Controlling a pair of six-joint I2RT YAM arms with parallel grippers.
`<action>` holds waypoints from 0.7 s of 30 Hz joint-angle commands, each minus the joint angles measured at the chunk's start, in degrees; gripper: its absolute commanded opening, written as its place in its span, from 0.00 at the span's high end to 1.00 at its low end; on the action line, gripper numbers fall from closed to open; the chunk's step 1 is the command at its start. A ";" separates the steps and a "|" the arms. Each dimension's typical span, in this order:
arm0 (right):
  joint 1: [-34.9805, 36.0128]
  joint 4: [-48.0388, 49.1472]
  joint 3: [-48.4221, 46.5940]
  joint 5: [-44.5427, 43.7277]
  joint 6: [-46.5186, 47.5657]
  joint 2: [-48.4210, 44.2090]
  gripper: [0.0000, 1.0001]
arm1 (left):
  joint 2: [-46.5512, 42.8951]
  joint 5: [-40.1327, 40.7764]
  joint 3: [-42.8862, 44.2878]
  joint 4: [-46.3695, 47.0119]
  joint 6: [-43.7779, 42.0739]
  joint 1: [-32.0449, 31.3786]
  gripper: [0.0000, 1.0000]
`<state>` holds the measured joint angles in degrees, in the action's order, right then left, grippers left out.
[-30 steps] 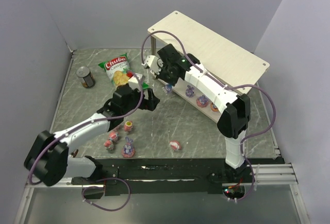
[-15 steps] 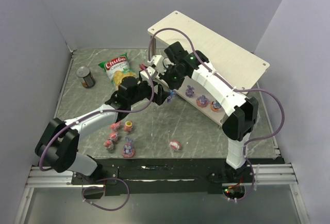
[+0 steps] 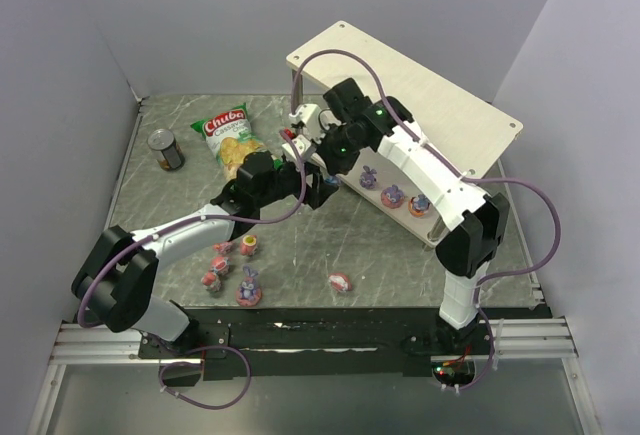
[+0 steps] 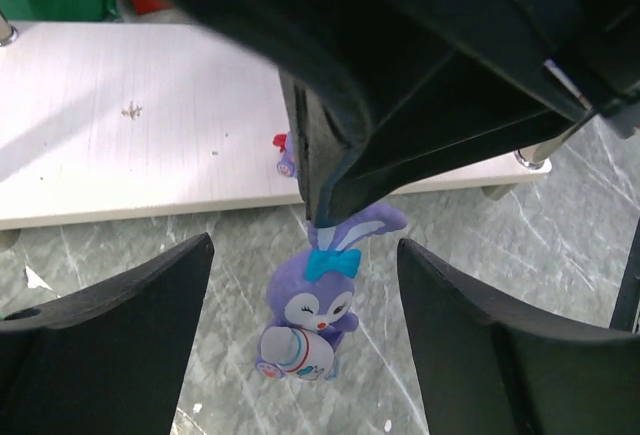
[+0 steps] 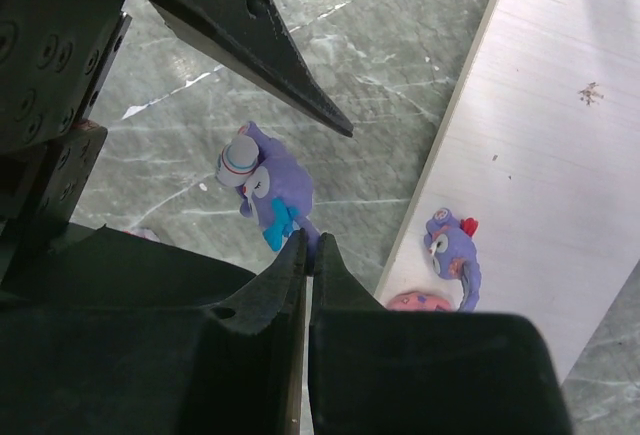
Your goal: Place and organize the plastic toys onto the shelf
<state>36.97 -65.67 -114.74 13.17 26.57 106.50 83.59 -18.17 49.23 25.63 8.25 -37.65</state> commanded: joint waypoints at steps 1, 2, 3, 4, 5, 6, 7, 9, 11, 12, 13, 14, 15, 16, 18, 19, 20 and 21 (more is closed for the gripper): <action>-0.06 1.24 -1.54 2.12 -1.26 -5.07 1.00 | 0.70 0.06 1.30 -0.57 -1.04 -0.85 0.18; -0.14 1.33 -1.54 1.78 -1.34 -5.42 1.00 | 0.87 0.59 1.30 -0.84 -1.30 -1.20 0.16; -0.06 1.25 -1.45 1.69 -1.26 -5.51 1.00 | 1.05 1.12 1.30 -1.54 -1.48 -1.20 0.14; -0.06 1.25 -1.45 1.51 -1.17 -5.60 1.00 | 1.13 1.73 1.39 -2.07 -2.09 -1.29 0.09; -0.14 1.33 -1.28 1.16 -1.25 -5.77 1.00 | 1.13 2.17 1.39 -2.42 -2.45 -1.46 0.07; -0.14 1.33 -0.93 0.81 -1.25 -5.95 1.00 | 1.13 2.70 1.39 -3.03 -2.80 -1.55 0.04; -0.14 1.25 -0.84 0.63 -1.17 -6.04 1.00 | 1.13 3.66 1.48 -3.30 -3.50 -1.81 0.01; -0.14 1.42 -0.58 0.28 -1.17 -6.39 1.00 | 1.13 4.46 1.65 -4.00 -4.29 -2.16 0.03; -0.14 1.42 -0.57 0.19 -1.17 -6.48 1.00 | 1.22 5.52 1.74 -4.53 -4.91 -2.43 0.04; -0.06 1.42 -0.66 0.10 -1.17 -6.57 1.00 | 1.22 5.87 1.66 -4.53 -5.09 -2.52 0.04; -0.14 1.42 -0.75 0.10 -1.17 -6.57 1.00 | 1.22 6.30 1.57 -4.45 -5.09 -2.69 0.04; -0.06 1.42 -0.84 0.02 -1.08 -6.74 1.00 | 1.22 7.00 1.48 -4.45 -5.09 -2.69 0.04; -0.06 1.42 -0.75 -0.25 -1.08 -6.74 1.00 | 1.05 7.36 1.31 -4.45 -5.09 -2.78 0.04; -0.14 1.42 -0.66 -0.42 -0.99 -6.83 1.00 | 0.96 7.54 1.22 -4.53 -4.83 -2.78 0.04; -0.14 1.77 -0.40 -0.86 -1.08 -7.18 1.00 | 0.52 7.45 0.60 -4.09 -4.47 -2.78 0.04; -0.14 2.03 -0.22 -1.21 -1.08 -7.36 1.00 | 0.43 7.19 0.51 -4.01 -3.86 -2.78 0.04; -0.14 2.56 0.04 -1.39 -1.17 -7.53 1.00 | 0.26 7.27 0.25 -4.01 -3.51 -2.78 0.04; -0.14 2.82 0.04 -1.57 -1.25 -7.62 1.00 | -0.27 7.10 -0.27 -4.01 -2.90 -2.78 0.04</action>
<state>36.67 -66.94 -113.97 10.46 26.41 104.79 83.59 -11.70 49.98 24.99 5.26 -39.81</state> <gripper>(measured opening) 0.022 0.967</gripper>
